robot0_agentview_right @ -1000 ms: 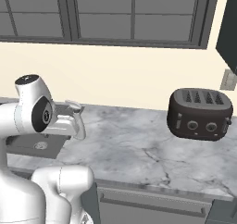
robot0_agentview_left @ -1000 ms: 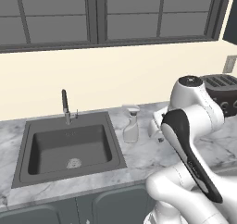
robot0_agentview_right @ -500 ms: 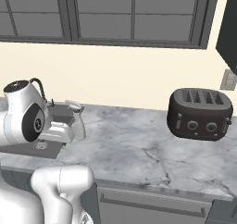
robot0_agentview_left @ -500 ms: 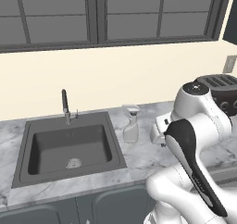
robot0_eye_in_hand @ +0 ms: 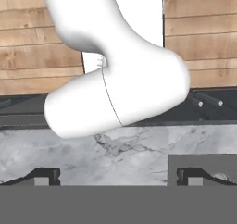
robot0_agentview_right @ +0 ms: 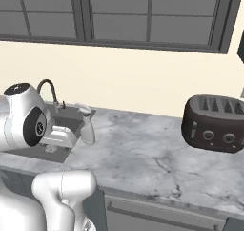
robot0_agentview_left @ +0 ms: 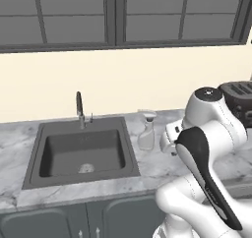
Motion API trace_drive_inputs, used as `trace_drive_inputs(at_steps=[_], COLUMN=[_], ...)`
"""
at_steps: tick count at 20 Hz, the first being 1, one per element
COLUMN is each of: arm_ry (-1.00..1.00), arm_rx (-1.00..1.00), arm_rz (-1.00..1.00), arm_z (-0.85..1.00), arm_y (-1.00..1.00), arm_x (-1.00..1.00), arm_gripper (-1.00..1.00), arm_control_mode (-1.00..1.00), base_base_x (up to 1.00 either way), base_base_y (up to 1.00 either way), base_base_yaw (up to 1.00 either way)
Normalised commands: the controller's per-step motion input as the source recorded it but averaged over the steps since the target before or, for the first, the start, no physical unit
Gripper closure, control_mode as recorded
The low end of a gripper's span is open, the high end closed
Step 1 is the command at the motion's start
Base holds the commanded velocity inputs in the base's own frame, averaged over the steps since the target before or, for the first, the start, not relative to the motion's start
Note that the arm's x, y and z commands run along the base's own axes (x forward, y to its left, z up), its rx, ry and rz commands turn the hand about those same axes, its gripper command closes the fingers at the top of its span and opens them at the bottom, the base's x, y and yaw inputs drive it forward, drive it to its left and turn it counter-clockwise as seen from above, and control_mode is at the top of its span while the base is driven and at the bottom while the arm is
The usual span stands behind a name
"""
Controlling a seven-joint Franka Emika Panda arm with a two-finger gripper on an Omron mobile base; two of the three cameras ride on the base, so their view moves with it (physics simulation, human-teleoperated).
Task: Locate and retrieve the spray and dish brush from the cabinet. Place them next to the sink.
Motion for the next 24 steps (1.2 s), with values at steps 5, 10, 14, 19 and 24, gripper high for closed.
trace_drive_inputs(at_steps=[5, 10, 14, 19, 24], arm_ry=[0.00, 0.00, 0.00, 0.00, 0.00], arm_rx=[0.00, 0.00, 0.00, 0.00, 0.00], arm_rz=[0.00, 0.00, 0.00, 0.00, 0.00], arm_z=[0.00, 0.00, 0.00, 0.00, 0.00], arm_y=[0.00, 0.00, 0.00, 0.00, 0.00], arm_x=[0.00, 0.00, 0.00, 0.00, 0.00], arm_gripper=[-1.00, -1.00, -1.00, -1.00, -1.00], arm_control_mode=[1.00, 1.00, 1.00, 1.00, 1.00], base_base_x=[0.00, 0.00, 0.00, 0.00, 0.03], base_base_y=[0.02, 0.00, 0.01, 0.05, 0.04], base_base_yaw=[0.50, 0.50, 0.50, 0.50, 0.50])
